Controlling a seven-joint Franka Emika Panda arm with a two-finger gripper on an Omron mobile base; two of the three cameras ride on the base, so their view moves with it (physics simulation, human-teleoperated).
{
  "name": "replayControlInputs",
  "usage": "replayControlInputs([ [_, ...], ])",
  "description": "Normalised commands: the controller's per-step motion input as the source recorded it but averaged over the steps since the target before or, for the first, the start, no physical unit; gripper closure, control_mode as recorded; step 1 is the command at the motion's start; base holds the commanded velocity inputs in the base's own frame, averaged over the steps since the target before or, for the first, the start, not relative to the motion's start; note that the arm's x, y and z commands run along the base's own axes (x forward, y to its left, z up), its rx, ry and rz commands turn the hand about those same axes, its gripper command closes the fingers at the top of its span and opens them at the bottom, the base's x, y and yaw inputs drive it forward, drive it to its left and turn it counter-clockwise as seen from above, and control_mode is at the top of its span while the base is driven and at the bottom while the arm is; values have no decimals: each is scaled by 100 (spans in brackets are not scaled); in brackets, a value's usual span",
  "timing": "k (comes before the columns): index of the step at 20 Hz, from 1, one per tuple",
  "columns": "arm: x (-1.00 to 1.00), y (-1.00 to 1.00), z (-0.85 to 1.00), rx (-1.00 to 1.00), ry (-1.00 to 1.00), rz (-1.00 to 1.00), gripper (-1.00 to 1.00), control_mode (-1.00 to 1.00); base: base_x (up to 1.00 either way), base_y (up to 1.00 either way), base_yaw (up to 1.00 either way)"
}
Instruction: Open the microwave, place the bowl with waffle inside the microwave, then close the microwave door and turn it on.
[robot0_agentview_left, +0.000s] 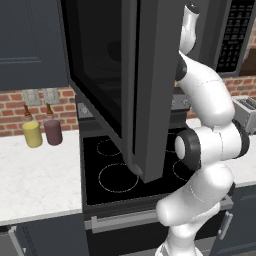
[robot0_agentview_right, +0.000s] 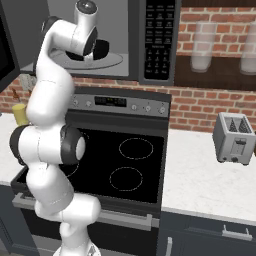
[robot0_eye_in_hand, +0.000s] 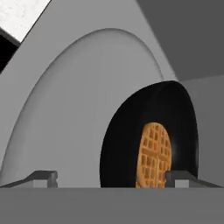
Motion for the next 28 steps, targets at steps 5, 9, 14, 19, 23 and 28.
replayControlInputs([
  [5,-100,0,0,0,-18,-1,-100,-100,0,0,0],
  [9,-100,0,0,0,-7,-5,-100,-100,0,0,0],
  [14,-100,-1,2,0,-3,-9,-100,-100,0,0,0],
  [19,-100,-7,8,0,0,-10,-100,-100,0,0,0],
  [23,-100,-12,0,0,0,-9,-100,-100,0,0,0],
  [28,-100,-24,5,0,0,-2,100,-100,0,0,0],
])
